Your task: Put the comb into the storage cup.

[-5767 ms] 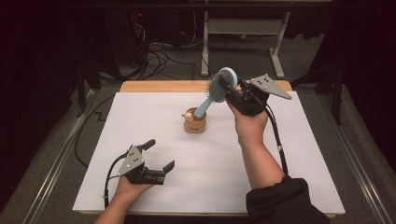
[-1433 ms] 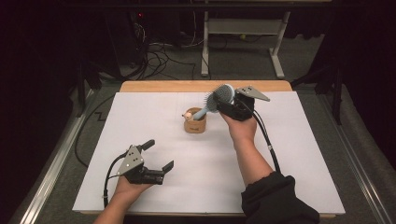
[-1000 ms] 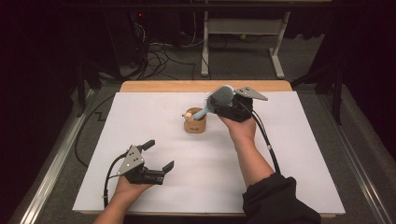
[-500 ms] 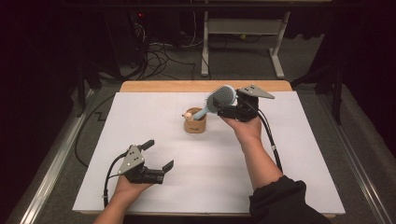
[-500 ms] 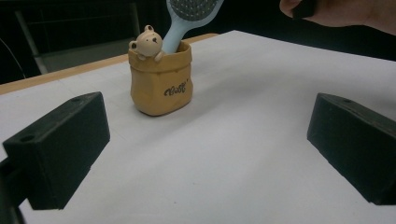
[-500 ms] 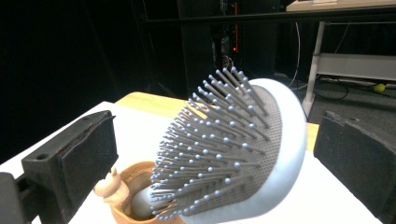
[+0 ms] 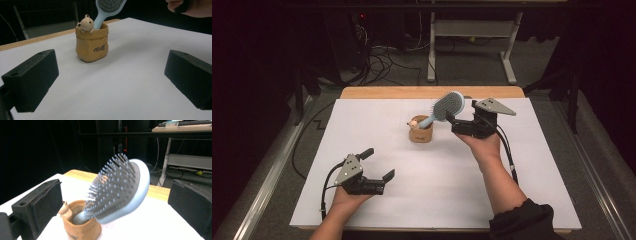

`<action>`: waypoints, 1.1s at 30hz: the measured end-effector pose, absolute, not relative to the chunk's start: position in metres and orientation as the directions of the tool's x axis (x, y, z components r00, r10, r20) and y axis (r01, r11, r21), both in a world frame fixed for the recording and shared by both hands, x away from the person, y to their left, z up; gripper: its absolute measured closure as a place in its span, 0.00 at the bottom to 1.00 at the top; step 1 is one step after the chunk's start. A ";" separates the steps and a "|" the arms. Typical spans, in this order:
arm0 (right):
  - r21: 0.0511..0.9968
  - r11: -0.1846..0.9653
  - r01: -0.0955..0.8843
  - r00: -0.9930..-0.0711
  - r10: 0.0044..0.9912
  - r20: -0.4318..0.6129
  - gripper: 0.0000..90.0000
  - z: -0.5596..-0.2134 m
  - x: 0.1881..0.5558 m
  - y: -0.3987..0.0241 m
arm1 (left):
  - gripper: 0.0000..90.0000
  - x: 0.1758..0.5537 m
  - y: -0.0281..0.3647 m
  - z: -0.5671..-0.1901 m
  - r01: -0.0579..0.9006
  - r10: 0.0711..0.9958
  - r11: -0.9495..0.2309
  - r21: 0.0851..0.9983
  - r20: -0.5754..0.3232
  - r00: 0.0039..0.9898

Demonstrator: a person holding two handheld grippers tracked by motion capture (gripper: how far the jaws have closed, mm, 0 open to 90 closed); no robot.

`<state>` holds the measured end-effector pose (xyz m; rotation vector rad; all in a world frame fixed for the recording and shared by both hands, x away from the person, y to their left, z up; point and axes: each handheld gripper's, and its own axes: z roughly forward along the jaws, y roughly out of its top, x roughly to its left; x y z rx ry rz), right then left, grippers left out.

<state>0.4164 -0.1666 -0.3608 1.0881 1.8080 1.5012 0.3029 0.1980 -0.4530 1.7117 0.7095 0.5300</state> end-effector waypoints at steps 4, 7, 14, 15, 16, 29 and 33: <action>0.966 0.073 0.248 -0.533 0.843 0.073 0.00 -0.371 0.412 -0.171 | 0.00 0.304 0.199 -0.453 0.186 0.701 -0.168 0.968 -0.015 0.713; 0.959 0.091 0.267 -0.530 0.845 0.067 0.00 -0.385 0.410 -0.173 | 0.00 0.304 0.199 -0.454 0.191 0.703 -0.170 0.967 -0.017 0.711; 0.946 0.122 0.300 -0.530 0.846 0.059 0.00 -0.418 0.398 -0.182 | 0.00 0.305 0.204 -0.454 0.202 0.712 -0.168 0.965 -0.023 0.702; 0.946 0.121 0.302 -0.530 0.846 0.061 0.00 -0.421 0.395 -0.184 | 0.00 0.305 0.205 -0.454 0.204 0.713 -0.165 0.965 -0.026 0.701; 0.945 0.121 0.305 -0.530 0.846 0.062 0.00 -0.425 0.392 -0.187 | 0.00 0.305 0.206 -0.454 0.205 0.714 -0.165 0.965 -0.026 0.700; 0.958 0.121 0.259 -0.527 0.849 0.035 0.00 -0.443 0.338 -0.232 | 0.00 0.303 0.225 -0.454 0.219 0.745 -0.149 0.964 -0.036 0.666; 0.966 0.098 0.238 -0.517 0.855 0.040 0.00 -0.449 0.317 -0.250 | 0.00 0.302 0.227 -0.456 0.226 0.749 -0.159 0.961 -0.032 0.662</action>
